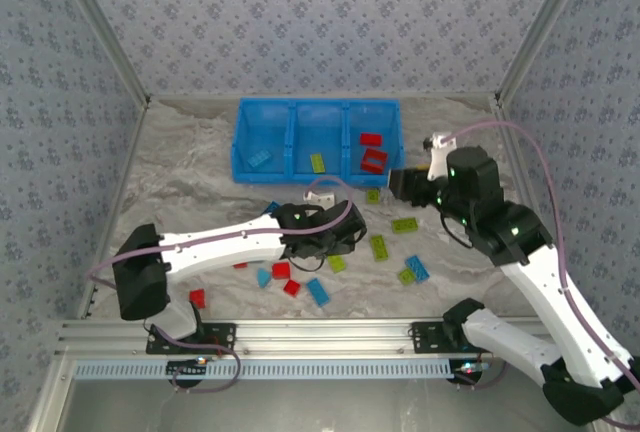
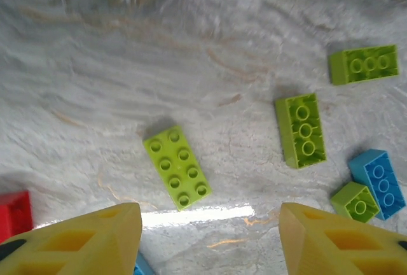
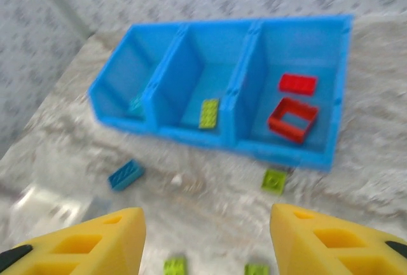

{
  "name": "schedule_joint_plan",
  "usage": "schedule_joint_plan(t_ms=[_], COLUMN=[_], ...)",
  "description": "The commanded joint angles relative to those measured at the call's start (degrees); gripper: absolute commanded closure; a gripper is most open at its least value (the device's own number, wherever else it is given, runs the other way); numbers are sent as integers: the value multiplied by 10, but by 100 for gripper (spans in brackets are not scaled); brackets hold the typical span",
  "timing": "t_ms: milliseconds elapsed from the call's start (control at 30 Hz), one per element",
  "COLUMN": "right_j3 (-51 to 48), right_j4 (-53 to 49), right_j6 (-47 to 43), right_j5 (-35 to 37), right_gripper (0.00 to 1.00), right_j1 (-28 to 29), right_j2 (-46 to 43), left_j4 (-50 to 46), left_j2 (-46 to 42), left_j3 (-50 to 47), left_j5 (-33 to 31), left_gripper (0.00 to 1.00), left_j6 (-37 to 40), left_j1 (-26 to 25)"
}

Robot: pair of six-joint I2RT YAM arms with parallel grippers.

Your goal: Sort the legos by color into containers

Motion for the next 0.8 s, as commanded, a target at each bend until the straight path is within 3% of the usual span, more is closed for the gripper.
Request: schedule_joint_plan(t_ms=[0,267,500,667,767], right_j3=[-52,-141,-138,-145,-147], right_j4=[-32,-32,-57,-41,-37], right_j6=[7,32,38,36,32], right_j5=[-51,-57,-27,-32,-48], right_gripper=[43,42,42,43,44], right_j1=[38,126,143,144,144], right_j2=[-42,-129,-147,-147,-150], left_j4=[34,72,74,98,87], left_j2=[49,117,150,172,168], left_j3=[-23,-27,-37,-36,-28], left_j5=[79,114,128,129,107], left_gripper=[40,39,39,50,66], left_j6=[-70,-85,-96,-91,-87], left_j1=[24,47,47,52,53])
